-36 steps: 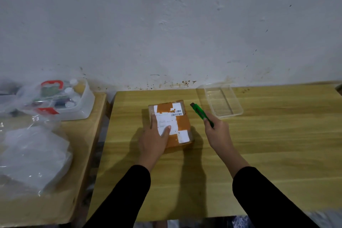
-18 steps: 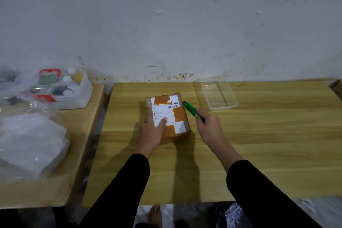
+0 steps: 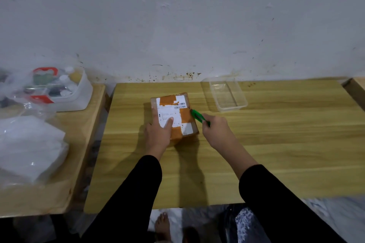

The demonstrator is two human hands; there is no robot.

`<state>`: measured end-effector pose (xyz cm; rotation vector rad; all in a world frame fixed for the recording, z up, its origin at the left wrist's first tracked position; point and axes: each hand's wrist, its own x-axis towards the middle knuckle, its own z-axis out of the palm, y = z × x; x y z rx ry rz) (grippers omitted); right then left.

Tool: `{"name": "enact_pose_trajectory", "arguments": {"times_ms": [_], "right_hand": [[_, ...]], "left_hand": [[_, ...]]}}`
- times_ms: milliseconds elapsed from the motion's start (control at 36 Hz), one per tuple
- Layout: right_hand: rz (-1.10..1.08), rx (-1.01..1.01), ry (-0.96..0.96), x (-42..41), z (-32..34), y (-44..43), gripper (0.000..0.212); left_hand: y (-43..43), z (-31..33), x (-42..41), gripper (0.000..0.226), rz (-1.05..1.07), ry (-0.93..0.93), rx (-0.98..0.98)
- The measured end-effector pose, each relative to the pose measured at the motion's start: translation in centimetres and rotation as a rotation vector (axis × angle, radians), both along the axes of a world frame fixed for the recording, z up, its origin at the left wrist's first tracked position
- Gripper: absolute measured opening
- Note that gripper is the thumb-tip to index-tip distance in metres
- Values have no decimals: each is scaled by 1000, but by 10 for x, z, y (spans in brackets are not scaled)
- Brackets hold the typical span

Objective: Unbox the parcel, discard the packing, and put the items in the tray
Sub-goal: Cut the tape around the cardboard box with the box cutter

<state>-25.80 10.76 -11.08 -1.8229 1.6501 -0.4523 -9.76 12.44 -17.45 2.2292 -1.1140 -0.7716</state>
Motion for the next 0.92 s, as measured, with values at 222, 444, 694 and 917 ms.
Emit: {"name": "enact_pose_trajectory", "arguments": {"times_ms": [222,444,694,917], "right_hand": [[-5,-14,-12,-5,-4,22,31],[-36,-17,-70,-23,-12,39,35],[-231,-67,-294,-21,-7,16,34],[-229,-56,-297,8,-9,-24,35]], "left_hand": [[2,1,5,68,48,-23,27],[-1,1,4,70,60,-2,19],[-13,8,10,74,-23,-208,-44],[-55,27,36,60,-512,-456,-44]]}}
